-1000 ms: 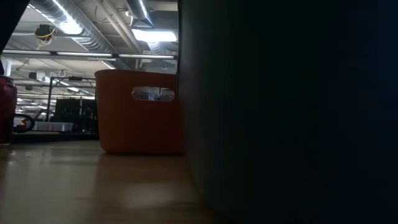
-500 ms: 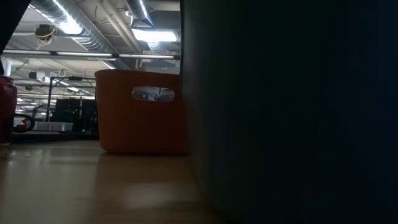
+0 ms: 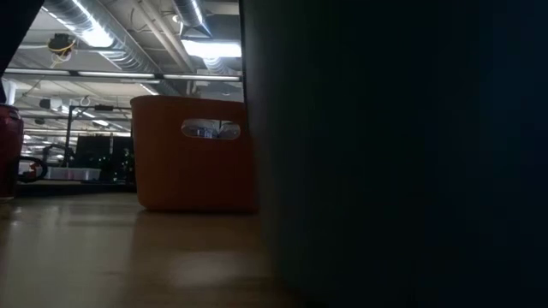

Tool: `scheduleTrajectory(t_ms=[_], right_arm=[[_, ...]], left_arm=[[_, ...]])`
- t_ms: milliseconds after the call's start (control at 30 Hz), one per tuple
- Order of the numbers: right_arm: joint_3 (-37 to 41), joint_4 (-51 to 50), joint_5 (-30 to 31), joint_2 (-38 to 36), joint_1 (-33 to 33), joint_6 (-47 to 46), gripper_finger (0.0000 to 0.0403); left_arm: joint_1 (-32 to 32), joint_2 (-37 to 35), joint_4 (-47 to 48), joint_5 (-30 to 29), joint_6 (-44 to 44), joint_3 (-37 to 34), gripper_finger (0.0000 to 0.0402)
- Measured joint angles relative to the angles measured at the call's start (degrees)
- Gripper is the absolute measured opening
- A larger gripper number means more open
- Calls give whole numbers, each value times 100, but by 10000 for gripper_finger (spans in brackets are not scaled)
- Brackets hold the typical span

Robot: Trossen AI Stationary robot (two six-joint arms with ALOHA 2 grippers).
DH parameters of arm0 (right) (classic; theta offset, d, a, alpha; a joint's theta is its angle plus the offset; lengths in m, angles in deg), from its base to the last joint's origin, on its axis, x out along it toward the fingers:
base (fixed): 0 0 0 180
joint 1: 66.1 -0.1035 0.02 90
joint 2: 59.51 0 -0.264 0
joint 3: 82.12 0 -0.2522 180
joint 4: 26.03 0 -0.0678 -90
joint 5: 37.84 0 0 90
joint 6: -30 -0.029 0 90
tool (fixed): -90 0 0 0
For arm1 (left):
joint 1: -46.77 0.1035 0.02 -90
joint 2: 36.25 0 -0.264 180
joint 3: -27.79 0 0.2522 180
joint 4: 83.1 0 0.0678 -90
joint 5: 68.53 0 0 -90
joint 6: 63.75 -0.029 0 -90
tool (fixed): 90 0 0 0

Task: Sort soda cans
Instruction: Put the red soda can into the blue bin, then move the orange bin to the top left

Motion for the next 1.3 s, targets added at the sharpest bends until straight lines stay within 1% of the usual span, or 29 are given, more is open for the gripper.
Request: scheduleTrajectory(t_ms=[267, 467, 600, 733, 867, 1067, 1167, 1300], right_arm=[[0, 11, 2, 0, 0, 0, 358], [0, 13, 2, 0, 0, 0, 358], [0, 13, 2, 0, 0, 0, 358], [2, 11, 2, 0, 0, 0, 358], [4, 4, 4, 0, 0, 0, 358], [4, 12, 65, -2, 0, 2, 358], [4, 21, 96, -4, 0, 4, 358], [4, 51, 162, -4, 0, 4, 358]], left_arm=[[-3, 0, -63, 0, -32, 0, 374], [-4, 0, -368, 4, -175, -1, 375], [-3, -29, -260, 4, -157, -2, 375], [-56, -309, -138, 2, -85, 0, 375], [-148, -729, 532, -44, 105, 37, 375], [-310, -1377, 2084, -331, 728, 40, 375], [-406, -1552, 2836, -638, 1040, 4, 375], [-477, -1646, 3860, -714, 1492, -103, 375]])
